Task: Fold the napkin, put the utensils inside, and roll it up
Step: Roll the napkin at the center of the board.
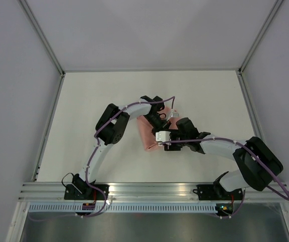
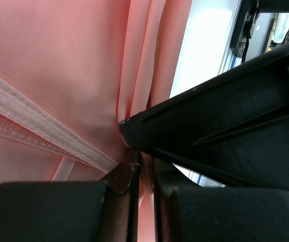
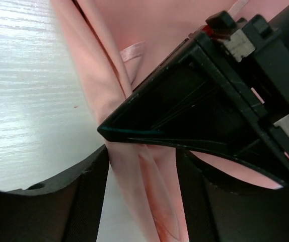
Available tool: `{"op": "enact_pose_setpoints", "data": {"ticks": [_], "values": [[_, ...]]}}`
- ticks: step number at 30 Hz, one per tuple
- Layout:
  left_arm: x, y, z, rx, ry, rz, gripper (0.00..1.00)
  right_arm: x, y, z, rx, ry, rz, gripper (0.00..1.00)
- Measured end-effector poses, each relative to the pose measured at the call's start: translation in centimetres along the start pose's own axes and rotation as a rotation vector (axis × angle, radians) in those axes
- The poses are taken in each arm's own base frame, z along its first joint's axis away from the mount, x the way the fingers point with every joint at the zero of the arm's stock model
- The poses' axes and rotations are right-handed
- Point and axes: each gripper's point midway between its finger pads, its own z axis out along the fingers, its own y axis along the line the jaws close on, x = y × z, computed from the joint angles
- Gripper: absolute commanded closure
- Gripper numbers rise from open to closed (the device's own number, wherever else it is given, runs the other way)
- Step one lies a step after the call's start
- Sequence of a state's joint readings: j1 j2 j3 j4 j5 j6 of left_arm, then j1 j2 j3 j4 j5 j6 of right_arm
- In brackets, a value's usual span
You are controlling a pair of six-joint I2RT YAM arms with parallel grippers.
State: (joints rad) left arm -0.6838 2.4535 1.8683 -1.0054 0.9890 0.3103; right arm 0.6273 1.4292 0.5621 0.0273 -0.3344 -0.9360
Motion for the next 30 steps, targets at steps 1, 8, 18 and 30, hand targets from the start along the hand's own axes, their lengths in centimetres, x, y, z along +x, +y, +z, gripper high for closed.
{"op": "enact_pose_setpoints", "data": {"ticks": [1, 8, 18, 30], "values": [[0.1, 0.0, 0.0, 0.002, 0.001, -0.002, 0.98, 0.0, -0.1, 0.1, -0.002, 0.004, -0.004, 0.46], [0.1, 0.0, -0.1, 0.004, -0.002, -0.006, 0.85, 0.1, 1.0, 0.4, -0.079, 0.036, -0.026, 0.71], [-0.6, 0.6, -2.2, -0.077, -0.067, 0.026, 0.53, 0.1, 0.7, 0.9, -0.176, 0.101, 0.012, 0.82], [-4.1, 4.7, -10.5, -0.414, -0.354, 0.04, 0.51, 0.2, 0.5, 1.0, -0.377, 0.119, 0.147, 0.84]]}}
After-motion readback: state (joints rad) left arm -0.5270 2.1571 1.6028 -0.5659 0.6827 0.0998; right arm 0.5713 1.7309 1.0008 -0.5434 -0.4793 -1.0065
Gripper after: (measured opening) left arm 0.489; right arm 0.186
